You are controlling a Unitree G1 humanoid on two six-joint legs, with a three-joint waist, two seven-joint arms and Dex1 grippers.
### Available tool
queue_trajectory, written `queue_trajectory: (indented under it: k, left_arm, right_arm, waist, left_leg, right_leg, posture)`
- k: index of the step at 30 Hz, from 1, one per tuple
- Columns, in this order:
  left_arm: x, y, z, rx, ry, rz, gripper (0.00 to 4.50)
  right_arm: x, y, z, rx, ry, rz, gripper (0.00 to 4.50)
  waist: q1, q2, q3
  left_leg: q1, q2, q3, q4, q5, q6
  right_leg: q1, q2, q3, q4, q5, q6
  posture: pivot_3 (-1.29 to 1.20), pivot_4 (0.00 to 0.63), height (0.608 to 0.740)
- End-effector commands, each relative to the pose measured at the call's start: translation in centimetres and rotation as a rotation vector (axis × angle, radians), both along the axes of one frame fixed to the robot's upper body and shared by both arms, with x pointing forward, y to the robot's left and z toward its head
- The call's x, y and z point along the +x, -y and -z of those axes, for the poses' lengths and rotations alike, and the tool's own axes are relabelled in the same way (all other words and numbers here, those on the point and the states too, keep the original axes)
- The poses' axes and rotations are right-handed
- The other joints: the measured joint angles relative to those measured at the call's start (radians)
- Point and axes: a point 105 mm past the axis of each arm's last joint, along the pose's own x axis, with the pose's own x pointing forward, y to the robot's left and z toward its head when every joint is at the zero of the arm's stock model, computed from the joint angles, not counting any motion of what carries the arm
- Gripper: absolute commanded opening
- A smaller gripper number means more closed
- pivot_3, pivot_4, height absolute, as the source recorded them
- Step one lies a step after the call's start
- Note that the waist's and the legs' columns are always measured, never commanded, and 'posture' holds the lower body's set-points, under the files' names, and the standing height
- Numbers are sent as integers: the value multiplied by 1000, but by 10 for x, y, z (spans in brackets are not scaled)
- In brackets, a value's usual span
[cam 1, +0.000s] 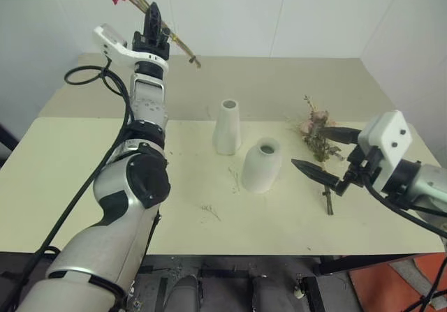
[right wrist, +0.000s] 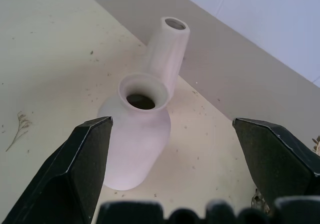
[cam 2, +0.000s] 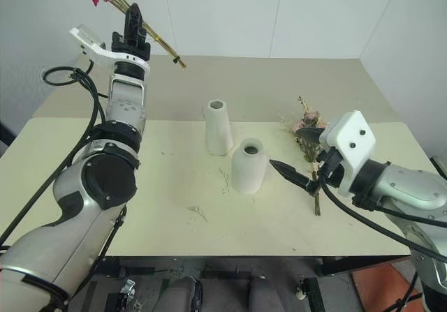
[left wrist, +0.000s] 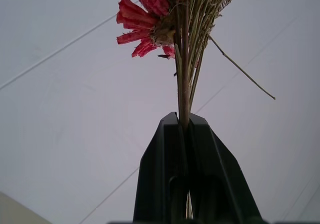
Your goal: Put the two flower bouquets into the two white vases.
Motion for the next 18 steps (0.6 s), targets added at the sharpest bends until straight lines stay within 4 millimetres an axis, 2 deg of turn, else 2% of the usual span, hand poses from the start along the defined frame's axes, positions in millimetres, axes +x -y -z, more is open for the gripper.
queue_trajectory:
  k: [1,9,18]
  left_arm:
    - [-6,21,-18,44,73,63,30]
    - [-5,53,2,197,58,97,30]
    - [-12,69,15,364,117,132,30]
  right_arm:
    - [-6,-1,-7,8,46,20,4500]
    - [-9,0,-2,3,43,52,4500]
    - [-9,4,-5,-10,52,65,4500]
  waist:
    - [0,0,0]
    - [-1,0,0]
    - [-7,0,0]
  left_leg:
    - [0,0,0,0,0,0]
    - [0,0,0,0,0,0]
    - [1,0,0,0,0,0]
  right_leg:
    - [0,0,0,0,0,0]
    - [0,0,0,0,0,0]
    - [0,1,1,-1,0,0]
  posture:
    - [0,150,740]
    - [0,150,740]
    - [0,150,740]
